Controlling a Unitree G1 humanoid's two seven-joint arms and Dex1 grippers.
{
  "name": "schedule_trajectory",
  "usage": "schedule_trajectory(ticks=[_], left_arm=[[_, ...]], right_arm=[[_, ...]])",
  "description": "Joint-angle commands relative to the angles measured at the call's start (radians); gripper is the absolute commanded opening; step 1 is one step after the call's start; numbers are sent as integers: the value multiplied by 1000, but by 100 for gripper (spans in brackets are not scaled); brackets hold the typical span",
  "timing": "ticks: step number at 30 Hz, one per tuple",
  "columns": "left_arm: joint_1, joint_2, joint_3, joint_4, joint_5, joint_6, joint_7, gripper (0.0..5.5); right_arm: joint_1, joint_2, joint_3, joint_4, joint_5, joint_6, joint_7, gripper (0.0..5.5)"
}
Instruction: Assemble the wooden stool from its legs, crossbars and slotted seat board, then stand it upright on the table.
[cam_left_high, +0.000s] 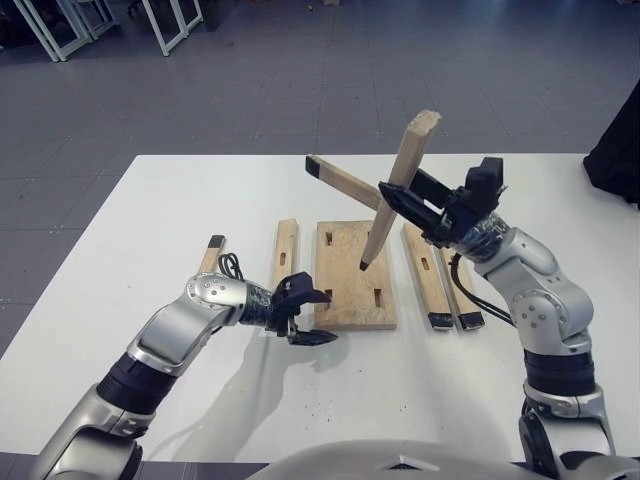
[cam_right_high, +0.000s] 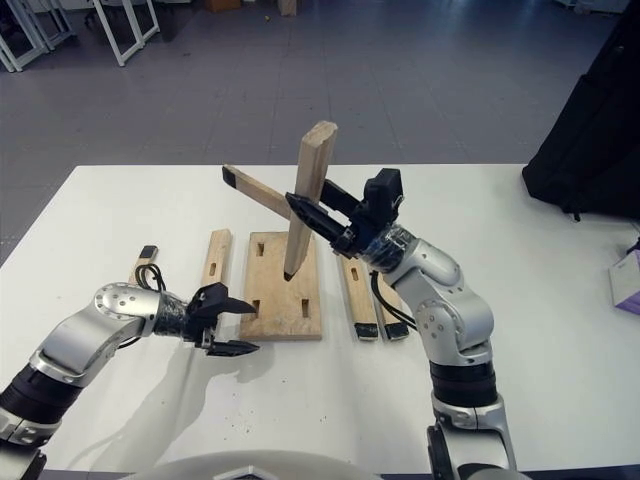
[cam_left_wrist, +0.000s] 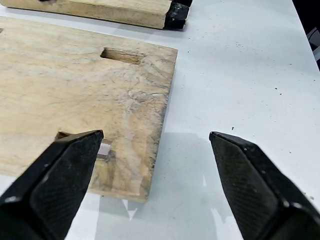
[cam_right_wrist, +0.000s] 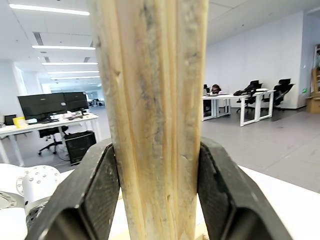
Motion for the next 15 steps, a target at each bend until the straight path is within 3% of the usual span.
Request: schedule_trajectory(ticks=[1, 5, 12, 15], left_arm=[[19, 23, -52, -56, 46, 46, 7, 395], [31, 26, -79, -115, 67, 123, 35, 395], [112, 28, 47, -192, 20, 187, 121, 395], [103, 15, 63, -151, 86, 96, 184, 395]], right_arm=[[14, -25, -1, -27, -4, 23, 1, 204], [16, -22, 7, -42, 6, 36, -3, 204], [19, -17, -2, -46, 24, 55, -12, 204], [22, -19, -8, -39, 27, 57, -12, 204]])
